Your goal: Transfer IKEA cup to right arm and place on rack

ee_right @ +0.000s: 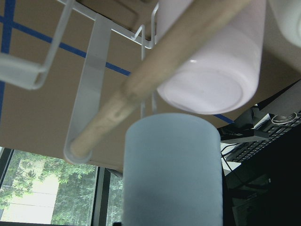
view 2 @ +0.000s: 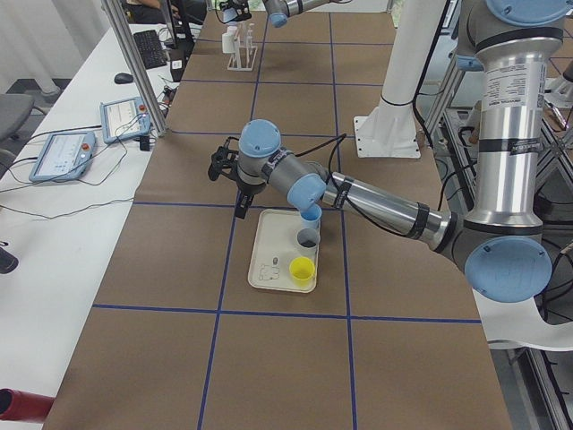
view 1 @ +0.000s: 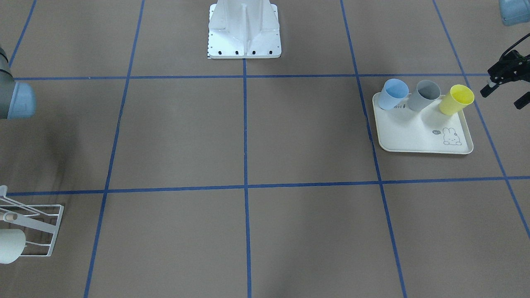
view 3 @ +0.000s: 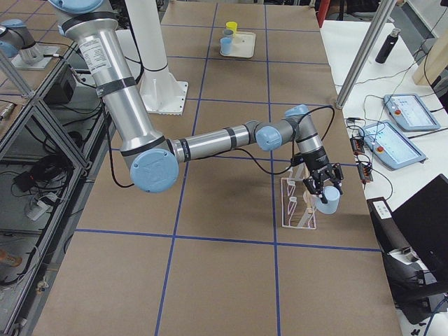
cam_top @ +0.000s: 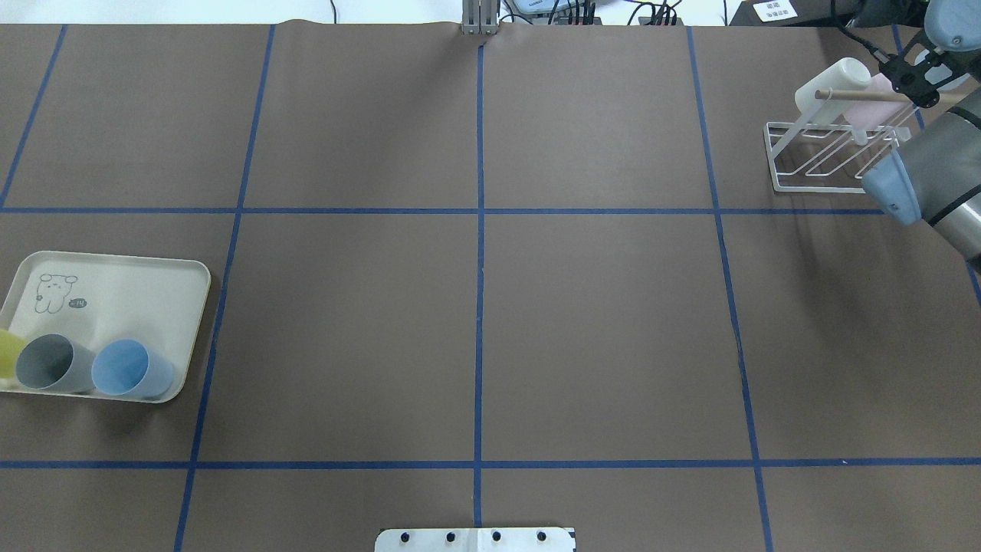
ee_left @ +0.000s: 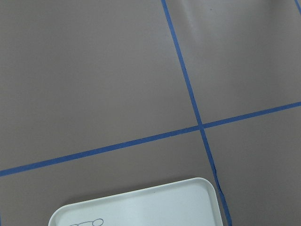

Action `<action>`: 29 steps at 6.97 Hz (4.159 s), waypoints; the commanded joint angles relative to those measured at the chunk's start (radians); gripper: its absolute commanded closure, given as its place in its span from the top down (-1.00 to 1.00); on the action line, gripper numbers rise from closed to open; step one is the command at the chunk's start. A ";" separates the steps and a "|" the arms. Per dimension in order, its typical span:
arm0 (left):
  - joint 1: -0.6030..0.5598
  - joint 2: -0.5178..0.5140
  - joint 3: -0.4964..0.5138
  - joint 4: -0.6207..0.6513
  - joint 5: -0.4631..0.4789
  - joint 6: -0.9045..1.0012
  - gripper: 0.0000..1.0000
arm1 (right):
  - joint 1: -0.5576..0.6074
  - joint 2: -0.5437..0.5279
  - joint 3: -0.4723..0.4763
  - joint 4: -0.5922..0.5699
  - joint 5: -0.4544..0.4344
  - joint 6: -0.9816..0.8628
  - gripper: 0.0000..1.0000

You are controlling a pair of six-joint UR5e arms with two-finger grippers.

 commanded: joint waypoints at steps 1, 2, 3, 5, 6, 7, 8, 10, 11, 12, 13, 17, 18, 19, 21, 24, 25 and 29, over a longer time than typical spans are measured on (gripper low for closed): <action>0.000 0.000 0.000 0.000 0.000 0.000 1.00 | -0.005 -0.004 -0.007 0.001 -0.026 0.003 -1.00; 0.000 0.000 0.000 0.000 -0.002 0.000 1.00 | -0.011 -0.004 -0.005 0.001 -0.038 0.003 -1.00; 0.000 0.000 0.000 0.000 -0.002 0.000 1.00 | -0.019 -0.006 -0.007 -0.001 -0.058 0.005 -1.00; 0.000 0.000 0.000 0.000 -0.002 0.000 1.00 | -0.035 -0.007 -0.008 -0.001 -0.078 0.026 -1.00; 0.000 0.000 0.000 0.000 -0.002 0.000 1.00 | -0.039 -0.007 -0.008 -0.001 -0.081 0.028 -1.00; 0.000 0.000 0.000 0.000 -0.002 0.000 1.00 | -0.042 -0.007 -0.010 -0.001 -0.081 0.032 -1.00; 0.000 0.000 0.000 0.000 -0.002 0.000 1.00 | -0.042 -0.007 -0.010 -0.001 -0.079 0.032 -1.00; 0.000 0.000 -0.002 0.000 -0.003 -0.002 1.00 | -0.042 -0.016 -0.013 0.001 -0.102 0.025 -1.00; 0.000 0.000 -0.002 -0.002 -0.003 -0.005 1.00 | -0.042 -0.018 -0.017 0.001 -0.121 0.025 -1.00; 0.000 -0.002 -0.003 -0.005 -0.003 -0.035 1.00 | -0.043 -0.016 -0.019 0.001 -0.121 0.026 -1.00; 0.000 -0.002 -0.005 -0.005 -0.003 -0.035 1.00 | -0.046 -0.016 -0.019 0.001 -0.122 0.028 -1.00; 0.000 0.000 -0.006 -0.005 -0.003 -0.035 1.00 | -0.060 -0.013 -0.019 0.001 -0.124 0.072 -0.15; 0.000 0.000 -0.006 -0.005 -0.003 -0.035 1.00 | -0.060 -0.019 -0.019 -0.001 -0.121 0.145 0.95; 0.000 0.000 -0.006 -0.005 -0.003 -0.035 1.00 | -0.062 -0.019 -0.019 -0.001 -0.121 0.153 0.97; 0.000 0.000 -0.006 -0.005 -0.003 -0.035 1.00 | -0.062 -0.018 -0.017 0.001 -0.122 0.160 0.98; -0.001 0.001 -0.008 -0.006 -0.002 -0.034 1.00 | -0.052 -0.016 0.094 -0.007 0.013 0.245 0.98; -0.001 0.001 -0.012 -0.005 -0.002 -0.034 1.00 | -0.043 -0.044 0.165 -0.010 0.116 0.347 0.98; 0.006 0.073 -0.011 -0.079 0.061 -0.025 1.00 | -0.057 -0.274 0.551 0.002 0.633 1.311 0.98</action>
